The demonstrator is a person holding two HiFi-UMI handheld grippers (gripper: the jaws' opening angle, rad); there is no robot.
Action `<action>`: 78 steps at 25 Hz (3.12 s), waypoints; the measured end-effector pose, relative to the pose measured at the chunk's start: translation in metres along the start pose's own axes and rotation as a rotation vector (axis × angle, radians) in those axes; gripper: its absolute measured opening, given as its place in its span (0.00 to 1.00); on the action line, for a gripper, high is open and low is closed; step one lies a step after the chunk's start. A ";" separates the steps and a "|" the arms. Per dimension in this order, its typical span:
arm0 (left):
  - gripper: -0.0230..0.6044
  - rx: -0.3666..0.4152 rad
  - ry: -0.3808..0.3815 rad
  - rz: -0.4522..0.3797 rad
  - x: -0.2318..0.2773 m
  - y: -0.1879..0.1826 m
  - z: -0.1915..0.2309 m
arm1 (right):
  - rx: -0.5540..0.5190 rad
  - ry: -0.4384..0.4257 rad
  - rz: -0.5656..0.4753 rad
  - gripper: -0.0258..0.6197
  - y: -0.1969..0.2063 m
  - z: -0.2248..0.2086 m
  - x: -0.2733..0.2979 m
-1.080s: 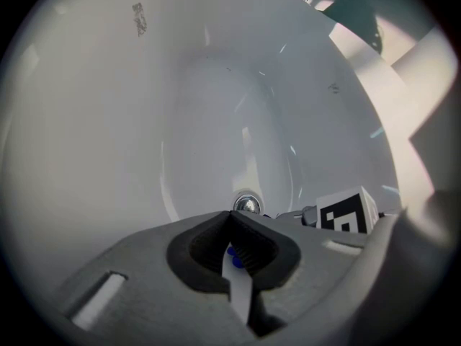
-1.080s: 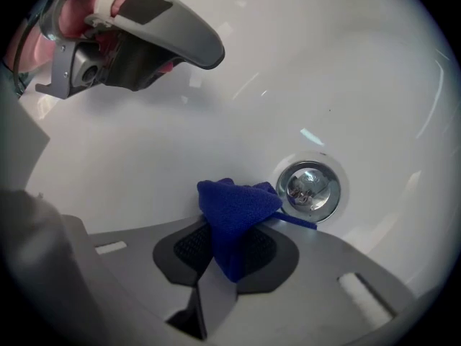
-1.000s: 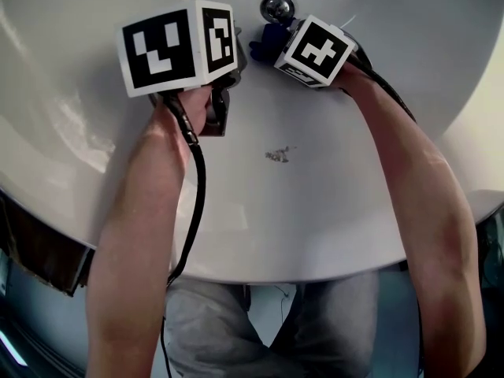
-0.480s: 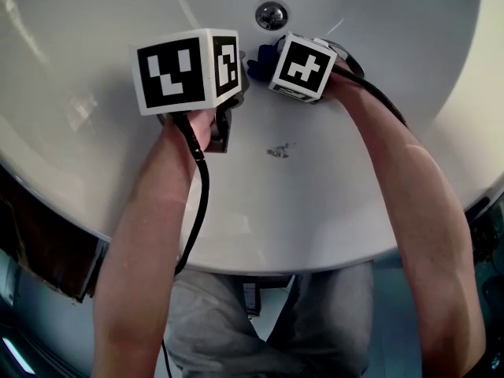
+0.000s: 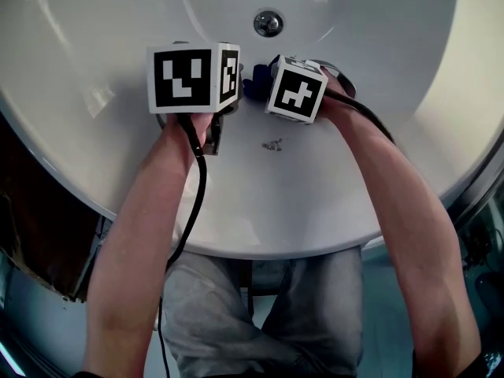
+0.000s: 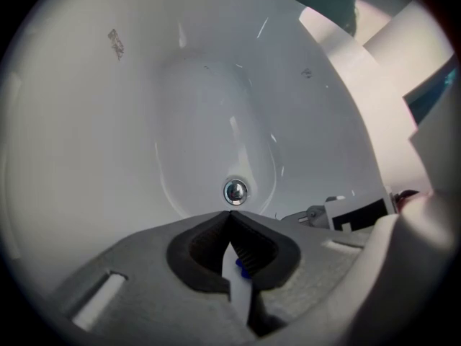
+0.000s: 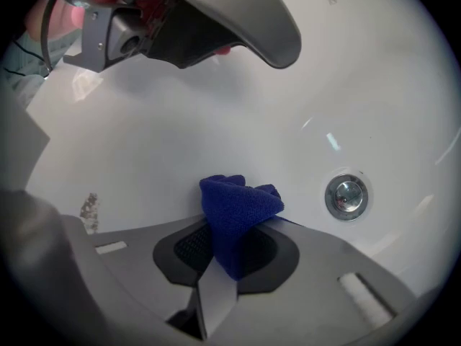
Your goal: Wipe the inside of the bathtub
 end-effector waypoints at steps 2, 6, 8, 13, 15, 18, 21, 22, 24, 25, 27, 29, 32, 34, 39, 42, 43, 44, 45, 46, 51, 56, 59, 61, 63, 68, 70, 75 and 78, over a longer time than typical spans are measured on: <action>0.04 -0.008 -0.006 0.003 -0.006 0.005 0.000 | -0.013 -0.008 -0.010 0.14 -0.001 0.010 -0.006; 0.04 -0.030 -0.010 0.006 -0.020 0.015 -0.002 | 0.004 -0.022 -0.034 0.14 0.000 0.028 -0.017; 0.04 -0.027 -0.013 0.010 -0.028 0.020 -0.007 | 0.012 -0.028 -0.047 0.14 0.000 0.040 -0.023; 0.04 0.002 -0.014 0.024 -0.048 0.029 -0.020 | 0.049 -0.031 -0.062 0.14 0.003 0.065 -0.042; 0.04 0.004 -0.023 0.034 -0.056 0.034 -0.023 | 0.063 -0.042 -0.072 0.13 0.002 0.079 -0.048; 0.04 0.007 -0.038 0.034 -0.070 0.038 -0.029 | 0.058 -0.063 -0.076 0.13 0.003 0.097 -0.055; 0.04 0.012 -0.044 0.018 -0.086 0.031 -0.034 | 0.057 -0.061 -0.081 0.13 0.002 0.104 -0.066; 0.04 0.012 -0.044 0.015 -0.091 0.031 -0.035 | 0.057 -0.063 -0.081 0.13 0.001 0.109 -0.069; 0.04 0.011 -0.045 0.017 -0.101 0.034 -0.037 | 0.054 -0.071 -0.082 0.13 0.000 0.121 -0.073; 0.04 0.011 -0.047 0.018 -0.106 0.036 -0.038 | 0.054 -0.074 -0.083 0.13 -0.001 0.126 -0.076; 0.04 0.010 -0.051 0.016 -0.115 0.037 -0.040 | 0.055 -0.078 -0.084 0.13 -0.002 0.135 -0.082; 0.04 0.008 -0.055 0.011 -0.126 0.038 -0.042 | 0.055 -0.079 -0.080 0.13 -0.003 0.142 -0.088; 0.04 0.001 -0.055 0.009 -0.140 0.044 -0.047 | 0.063 -0.082 -0.083 0.13 -0.007 0.154 -0.097; 0.04 -0.007 -0.057 0.009 -0.148 0.048 -0.050 | 0.073 -0.086 -0.089 0.13 -0.011 0.163 -0.103; 0.04 -0.020 -0.059 0.023 -0.174 0.059 -0.051 | 0.121 -0.095 -0.111 0.13 -0.020 0.189 -0.118; 0.04 -0.023 -0.060 0.025 -0.190 0.063 -0.050 | 0.140 -0.106 -0.125 0.13 -0.028 0.203 -0.129; 0.04 -0.023 -0.062 0.025 -0.195 0.064 -0.049 | 0.141 -0.110 -0.123 0.13 -0.029 0.207 -0.132; 0.04 -0.025 -0.063 0.023 -0.200 0.065 -0.048 | 0.141 -0.115 -0.117 0.13 -0.030 0.211 -0.135; 0.04 -0.027 -0.063 0.020 -0.205 0.065 -0.048 | 0.143 -0.121 -0.110 0.13 -0.030 0.216 -0.138; 0.04 -0.030 -0.063 0.016 -0.210 0.065 -0.048 | 0.146 -0.124 -0.104 0.13 -0.030 0.220 -0.141; 0.04 -0.064 -0.057 0.005 -0.249 0.062 -0.048 | 0.196 -0.152 -0.082 0.14 -0.038 0.244 -0.165; 0.04 -0.141 -0.051 -0.039 -0.274 0.058 -0.048 | 0.287 -0.186 -0.087 0.14 -0.037 0.259 -0.173; 0.04 -0.185 -0.059 -0.046 -0.282 0.060 -0.043 | 0.336 -0.188 -0.110 0.14 -0.040 0.260 -0.178; 0.04 -0.195 -0.065 -0.043 -0.288 0.063 -0.042 | 0.390 -0.183 -0.156 0.14 -0.044 0.258 -0.184; 0.04 -0.193 -0.067 -0.047 -0.294 0.062 -0.044 | 0.473 -0.177 -0.233 0.14 -0.051 0.252 -0.196; 0.04 -0.168 -0.062 -0.075 -0.313 0.048 -0.057 | 0.582 -0.146 -0.388 0.14 -0.073 0.233 -0.244; 0.04 -0.172 -0.065 -0.090 -0.321 0.040 -0.062 | 0.577 -0.125 -0.424 0.14 -0.083 0.223 -0.269; 0.04 -0.177 -0.059 -0.149 -0.348 0.024 -0.073 | 0.571 -0.017 -0.474 0.15 -0.100 0.202 -0.327; 0.04 -0.161 -0.050 -0.191 -0.369 0.009 -0.080 | 0.560 0.062 -0.493 0.14 -0.106 0.194 -0.359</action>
Point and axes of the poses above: the fingertips, and each gripper's own axes: x forward along the fingers, z to its left, y out of its underside, the point moved 6 cm from there along -x, backward along the fingers, and after that the axes turned 5 degrees about z, right-handed, at the moved point
